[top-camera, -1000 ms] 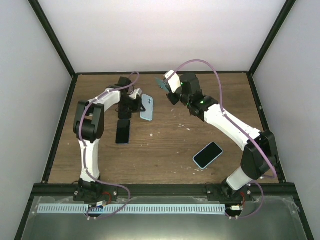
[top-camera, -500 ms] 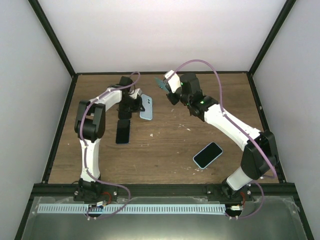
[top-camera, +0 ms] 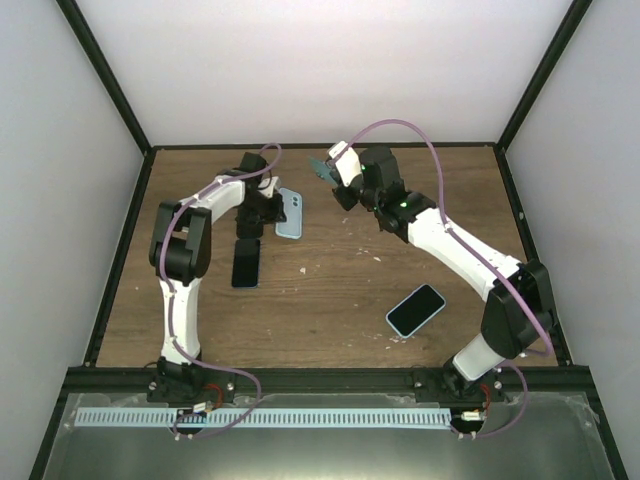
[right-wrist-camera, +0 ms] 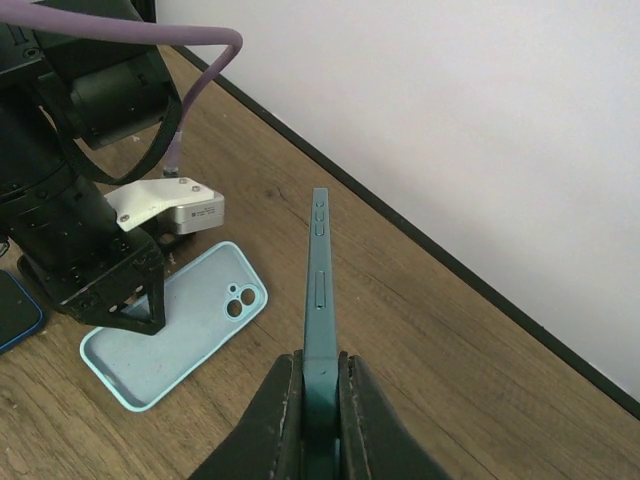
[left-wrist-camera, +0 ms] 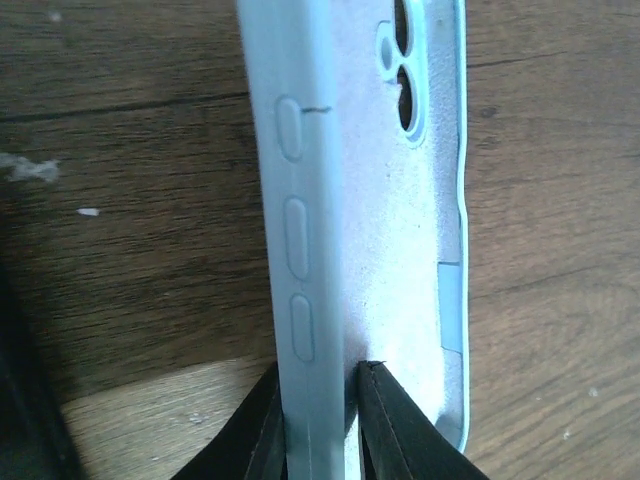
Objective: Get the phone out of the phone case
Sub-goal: Place the phone case at the center of the board, then place the phone at the center of the board.
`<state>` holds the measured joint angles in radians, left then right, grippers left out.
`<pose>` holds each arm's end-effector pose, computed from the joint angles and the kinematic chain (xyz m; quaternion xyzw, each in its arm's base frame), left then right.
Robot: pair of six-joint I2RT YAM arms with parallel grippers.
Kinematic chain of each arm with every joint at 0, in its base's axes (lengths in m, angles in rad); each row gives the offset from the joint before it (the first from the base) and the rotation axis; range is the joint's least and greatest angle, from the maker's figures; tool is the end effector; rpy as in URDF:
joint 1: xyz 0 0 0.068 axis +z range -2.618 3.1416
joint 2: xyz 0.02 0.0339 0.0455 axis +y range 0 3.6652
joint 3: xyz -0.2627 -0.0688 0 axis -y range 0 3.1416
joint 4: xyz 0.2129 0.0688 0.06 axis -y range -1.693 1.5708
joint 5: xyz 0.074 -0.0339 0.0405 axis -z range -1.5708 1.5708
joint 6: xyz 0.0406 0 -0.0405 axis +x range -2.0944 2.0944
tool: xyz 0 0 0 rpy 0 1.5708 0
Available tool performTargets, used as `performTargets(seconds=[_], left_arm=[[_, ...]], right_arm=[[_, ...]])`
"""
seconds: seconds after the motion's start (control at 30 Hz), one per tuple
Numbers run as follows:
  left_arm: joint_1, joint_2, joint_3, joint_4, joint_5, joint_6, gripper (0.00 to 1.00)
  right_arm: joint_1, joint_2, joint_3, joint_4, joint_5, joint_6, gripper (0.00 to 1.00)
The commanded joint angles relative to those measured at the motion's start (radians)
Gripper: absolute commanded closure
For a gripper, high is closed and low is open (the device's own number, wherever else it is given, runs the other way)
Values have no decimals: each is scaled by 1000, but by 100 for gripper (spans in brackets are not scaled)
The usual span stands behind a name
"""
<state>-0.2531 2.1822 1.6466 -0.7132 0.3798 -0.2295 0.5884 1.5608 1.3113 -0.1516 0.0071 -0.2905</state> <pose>0.4027 -0.1197 0.1656 0.0417 0.9689 -0.2185 0.1083 0.2863 0.1907 0.3370 -0.3530 0.7554 0.0790 0.5464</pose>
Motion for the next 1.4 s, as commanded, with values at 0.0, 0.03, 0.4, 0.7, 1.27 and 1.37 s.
performTargets(seconds=[0.0, 0.03, 0.4, 0.7, 1.27, 1.37], left_arm=[[25, -15, -6, -15, -158, -4, 80], [25, -19, -6, -15, -158, -5, 78], [23, -139, -37, -12, -125, 2, 40], [46, -339, -113, 34, -92, -17, 0], [242, -613, -287, 366, 596, -420, 1], [240, -638, -338, 474, 631, -520, 8]], right_arm=[[-6, 3, 60, 20, -12, 6, 99], [-6, 5, 61, 18, -13, 4, 99], [-7, 13, 91, 3, -16, -2, 99], [-7, 10, 112, 21, -28, -32, 99], [238, 71, -101, 701, 393, -595, 99], [296, 96, -175, 891, 457, -757, 99]])
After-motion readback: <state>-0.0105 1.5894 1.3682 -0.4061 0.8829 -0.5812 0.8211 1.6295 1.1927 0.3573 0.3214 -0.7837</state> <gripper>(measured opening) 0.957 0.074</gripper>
